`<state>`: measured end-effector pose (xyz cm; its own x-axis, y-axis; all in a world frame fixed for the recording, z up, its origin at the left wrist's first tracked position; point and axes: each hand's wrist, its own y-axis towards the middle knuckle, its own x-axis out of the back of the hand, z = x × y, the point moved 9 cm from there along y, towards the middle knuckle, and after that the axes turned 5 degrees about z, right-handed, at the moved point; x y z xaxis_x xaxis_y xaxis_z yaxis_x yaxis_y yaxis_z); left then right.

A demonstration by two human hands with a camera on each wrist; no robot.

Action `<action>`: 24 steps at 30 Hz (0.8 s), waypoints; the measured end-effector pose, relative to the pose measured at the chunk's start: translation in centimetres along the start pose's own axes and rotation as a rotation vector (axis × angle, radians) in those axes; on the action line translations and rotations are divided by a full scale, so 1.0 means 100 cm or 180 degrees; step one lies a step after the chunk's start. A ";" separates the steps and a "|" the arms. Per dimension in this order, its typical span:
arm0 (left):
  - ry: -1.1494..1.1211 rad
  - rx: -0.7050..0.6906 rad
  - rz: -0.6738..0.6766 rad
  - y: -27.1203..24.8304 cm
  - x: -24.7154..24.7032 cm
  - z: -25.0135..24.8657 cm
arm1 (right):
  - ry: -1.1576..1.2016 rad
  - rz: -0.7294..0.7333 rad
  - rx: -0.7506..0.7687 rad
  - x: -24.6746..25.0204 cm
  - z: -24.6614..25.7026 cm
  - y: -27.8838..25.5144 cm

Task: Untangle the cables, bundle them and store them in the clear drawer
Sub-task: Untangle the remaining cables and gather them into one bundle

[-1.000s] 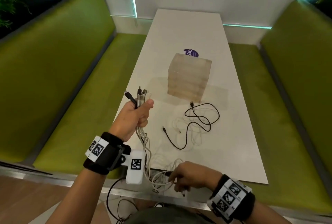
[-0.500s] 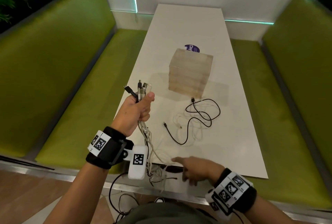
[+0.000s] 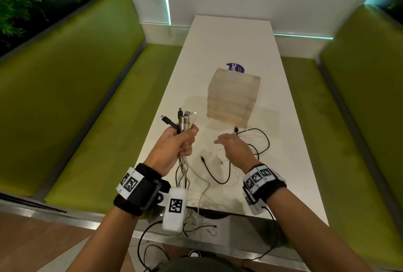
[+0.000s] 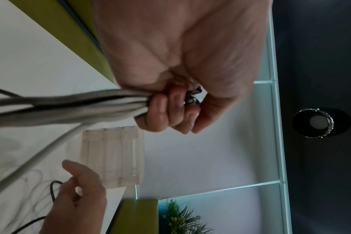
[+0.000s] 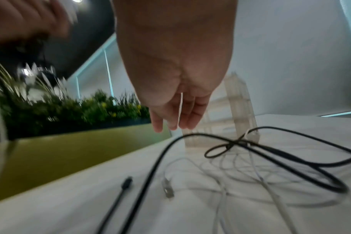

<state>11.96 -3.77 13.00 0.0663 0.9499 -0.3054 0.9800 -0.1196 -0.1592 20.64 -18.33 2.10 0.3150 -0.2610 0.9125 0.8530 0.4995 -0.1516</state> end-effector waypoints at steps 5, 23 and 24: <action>0.0070 0.0068 0.0139 -0.002 -0.001 0.007 | -0.0561 0.0716 -0.0038 -0.044 -0.012 0.019; -0.0468 0.0090 -0.0344 0.031 -0.010 0.037 | 0.2662 -0.1736 0.0102 0.094 0.039 -0.061; -0.0459 0.0097 -0.0289 0.032 -0.014 0.037 | 0.2582 -0.1712 0.0226 0.092 0.048 -0.063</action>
<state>14.33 -6.60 9.44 -0.0519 0.9062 -0.4196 0.9745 -0.0460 -0.2198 16.17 -19.91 13.29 0.1045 -0.9448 0.3105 0.9480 0.1890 0.2559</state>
